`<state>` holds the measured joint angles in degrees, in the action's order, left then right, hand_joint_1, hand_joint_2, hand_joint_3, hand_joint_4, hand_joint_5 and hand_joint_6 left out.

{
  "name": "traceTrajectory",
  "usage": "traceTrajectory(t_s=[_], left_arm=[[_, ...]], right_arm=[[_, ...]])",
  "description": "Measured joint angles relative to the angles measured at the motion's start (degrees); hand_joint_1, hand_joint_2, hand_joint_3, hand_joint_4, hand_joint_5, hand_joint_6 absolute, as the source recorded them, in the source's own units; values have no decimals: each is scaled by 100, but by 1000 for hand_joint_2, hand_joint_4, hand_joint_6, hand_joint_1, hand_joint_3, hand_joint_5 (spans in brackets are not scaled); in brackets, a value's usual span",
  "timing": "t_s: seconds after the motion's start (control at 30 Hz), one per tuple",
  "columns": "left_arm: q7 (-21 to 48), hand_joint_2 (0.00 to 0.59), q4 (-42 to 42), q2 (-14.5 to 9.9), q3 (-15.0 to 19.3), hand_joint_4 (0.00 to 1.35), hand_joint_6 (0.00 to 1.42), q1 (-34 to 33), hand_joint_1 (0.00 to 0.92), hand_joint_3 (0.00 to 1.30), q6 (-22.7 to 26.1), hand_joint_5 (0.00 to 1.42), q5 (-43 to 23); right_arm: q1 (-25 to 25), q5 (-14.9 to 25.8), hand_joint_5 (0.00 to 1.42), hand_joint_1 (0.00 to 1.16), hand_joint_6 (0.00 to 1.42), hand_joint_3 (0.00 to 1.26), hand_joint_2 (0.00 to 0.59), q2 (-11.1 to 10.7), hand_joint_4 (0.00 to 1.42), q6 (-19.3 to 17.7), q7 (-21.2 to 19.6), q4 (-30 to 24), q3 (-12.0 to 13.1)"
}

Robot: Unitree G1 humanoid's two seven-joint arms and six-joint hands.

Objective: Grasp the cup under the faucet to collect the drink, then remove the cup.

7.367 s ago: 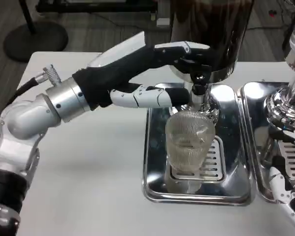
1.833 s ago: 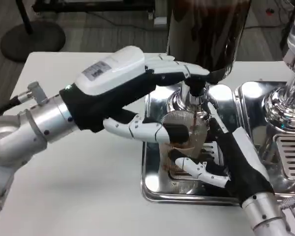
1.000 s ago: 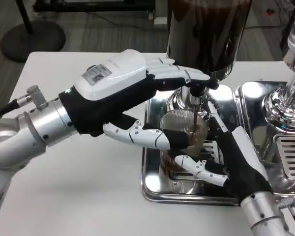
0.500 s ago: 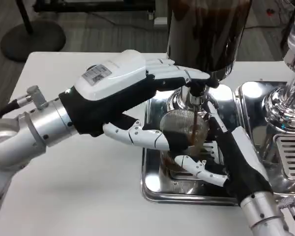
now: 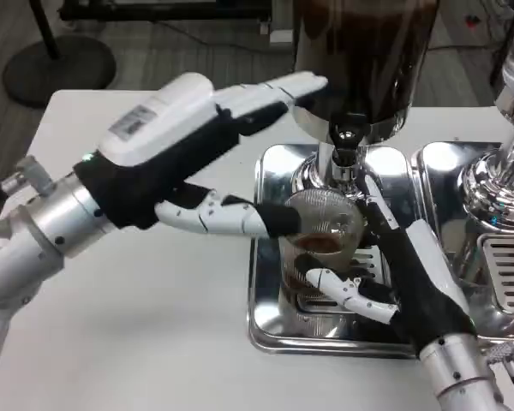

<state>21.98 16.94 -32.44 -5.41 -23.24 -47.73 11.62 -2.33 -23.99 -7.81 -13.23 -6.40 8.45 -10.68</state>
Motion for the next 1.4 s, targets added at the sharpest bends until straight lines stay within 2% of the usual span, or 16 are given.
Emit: traceTrajectory(t_s=[0.3, 0.57, 0.73, 1.4], left_arm=[[-219, 89, -59, 3, 311, 83, 229, 188, 0, 137, 422, 165, 2], [-396, 121, -51, -37, 700, 111, 232, 458, 0, 159, 719, 187, -3], [-406, 131, -29, -70, 887, 128, 232, 683, 0, 159, 823, 198, -19], [-407, 156, 73, -101, 989, 185, 247, 949, 0, 180, 959, 242, -20]], right_arm=[[1, -1, 105, 614, 287, 0, 185, 28, 0, 0, -23, 0, -16], [2, 4, 154, 616, 305, 0, 185, 46, 20, -8, -86, 8, -26], [2, -3, 189, 616, 332, 91, 185, 62, 71, -24, -212, 12, -36], [1, -148, 299, 628, 401, 219, 199, 58, 190, -57, -445, 16, -120]])
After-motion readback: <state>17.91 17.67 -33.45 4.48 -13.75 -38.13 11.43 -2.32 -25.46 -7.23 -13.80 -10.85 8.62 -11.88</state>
